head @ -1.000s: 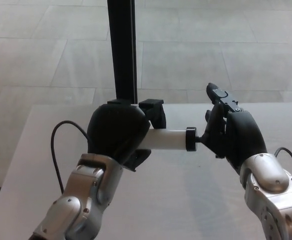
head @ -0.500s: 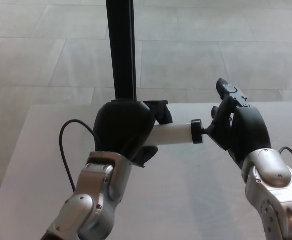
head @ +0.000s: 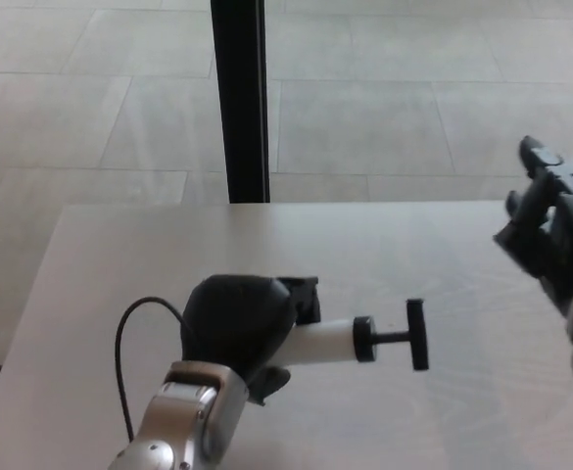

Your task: The robot uses its left hand to lift the air pump kept on the middle of the desk and use the right hand to compress the handle

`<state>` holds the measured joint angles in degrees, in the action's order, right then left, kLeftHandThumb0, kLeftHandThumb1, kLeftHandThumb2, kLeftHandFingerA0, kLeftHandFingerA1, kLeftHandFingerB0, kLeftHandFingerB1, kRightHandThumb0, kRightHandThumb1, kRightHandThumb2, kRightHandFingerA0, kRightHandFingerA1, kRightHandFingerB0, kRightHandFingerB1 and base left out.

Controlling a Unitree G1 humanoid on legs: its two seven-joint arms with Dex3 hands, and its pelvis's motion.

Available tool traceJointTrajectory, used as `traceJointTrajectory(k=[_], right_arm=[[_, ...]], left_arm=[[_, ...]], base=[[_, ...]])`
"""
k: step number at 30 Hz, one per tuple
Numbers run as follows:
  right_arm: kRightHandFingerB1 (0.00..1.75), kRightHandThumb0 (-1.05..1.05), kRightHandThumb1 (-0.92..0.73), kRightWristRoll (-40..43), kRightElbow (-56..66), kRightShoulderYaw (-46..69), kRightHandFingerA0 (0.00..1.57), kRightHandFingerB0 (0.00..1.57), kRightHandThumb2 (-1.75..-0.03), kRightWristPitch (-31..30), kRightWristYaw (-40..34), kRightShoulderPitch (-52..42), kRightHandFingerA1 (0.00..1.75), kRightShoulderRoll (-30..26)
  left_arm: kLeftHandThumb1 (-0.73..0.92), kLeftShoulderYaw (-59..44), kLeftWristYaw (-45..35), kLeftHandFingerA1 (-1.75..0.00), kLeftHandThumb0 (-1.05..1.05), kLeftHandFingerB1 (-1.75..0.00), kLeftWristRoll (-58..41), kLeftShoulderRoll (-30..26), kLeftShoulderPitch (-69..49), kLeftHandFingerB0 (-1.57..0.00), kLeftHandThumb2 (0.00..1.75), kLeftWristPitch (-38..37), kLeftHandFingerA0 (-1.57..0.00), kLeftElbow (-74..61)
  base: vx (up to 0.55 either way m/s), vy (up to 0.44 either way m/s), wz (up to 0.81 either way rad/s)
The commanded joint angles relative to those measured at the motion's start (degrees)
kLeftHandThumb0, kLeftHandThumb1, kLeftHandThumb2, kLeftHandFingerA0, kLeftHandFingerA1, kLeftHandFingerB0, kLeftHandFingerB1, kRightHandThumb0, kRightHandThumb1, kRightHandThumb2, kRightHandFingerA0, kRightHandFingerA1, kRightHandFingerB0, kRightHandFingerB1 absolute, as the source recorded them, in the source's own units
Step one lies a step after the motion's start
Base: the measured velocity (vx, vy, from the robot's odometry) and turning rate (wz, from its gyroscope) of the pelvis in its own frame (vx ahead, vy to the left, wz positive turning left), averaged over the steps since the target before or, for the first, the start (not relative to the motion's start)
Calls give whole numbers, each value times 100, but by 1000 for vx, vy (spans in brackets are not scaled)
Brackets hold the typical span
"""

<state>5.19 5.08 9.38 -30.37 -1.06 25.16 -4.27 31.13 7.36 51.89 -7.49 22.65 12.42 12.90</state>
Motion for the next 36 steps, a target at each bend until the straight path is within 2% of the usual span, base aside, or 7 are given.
traceJointTrajectory(k=[1, 6, 16, 21, 26, 27, 36], right_arm=[[31, -84, -92, 159, -68, 424, 0, 11, -88, 106, 200, 46, 18, -515], [43, -78, -80, 127, -158, 523, 3, 14, -117, 64, 196, 169, 32, -754], [38, -82, -91, -120, -181, 232, 17, 31, -78, 7, 87, 102, 43, -808], [38, -80, -92, -127, -216, 195, 18, 32, -76, 10, 78, 121, 42, -792], [38, -82, -92, -96, -213, 210, 17, 30, -76, 0, 87, 126, 42, -784], [38, -84, -91, -103, -225, 202, 18, 28, -78, 13, 126, 117, 44, -824], [38, -84, -92, -48, -201, 275, 16, 27, -78, -64, 228, 61, 47, -931]], left_arm=[[60, 263, -297, -163, -20, -95, 132, -361, -234, -85, 95, -57, -90, 317], [65, 473, -431, -170, -20, -123, 91, -369, -178, -77, 102, -39, -85, 767], [66, 691, -1043, -140, -32, -51, -19, 225, 191, -37, 67, 610, -79, 1391], [48, 629, -2358, -40, -81, -29, -243, 304, 493, -8, 87, 1117, -1, 1141], [53, 581, -2676, -16, -94, 0, -300, 200, 539, 0, 97, 1145, 0, 945], [71, 584, -2584, 0, -105, 0, -213, 125, 521, 0, 62, 1086, 0, 820], [61, 39, -2238, -17, -101, 0, -837, -36, 284, 0, 104, 210, 0, -304]], base=[[0, 0, 0], [0, 0, 0], [0, 0, 0], [0, 0, 0], [0, 0, 0], [0, 0, 0], [0, 0, 0]])
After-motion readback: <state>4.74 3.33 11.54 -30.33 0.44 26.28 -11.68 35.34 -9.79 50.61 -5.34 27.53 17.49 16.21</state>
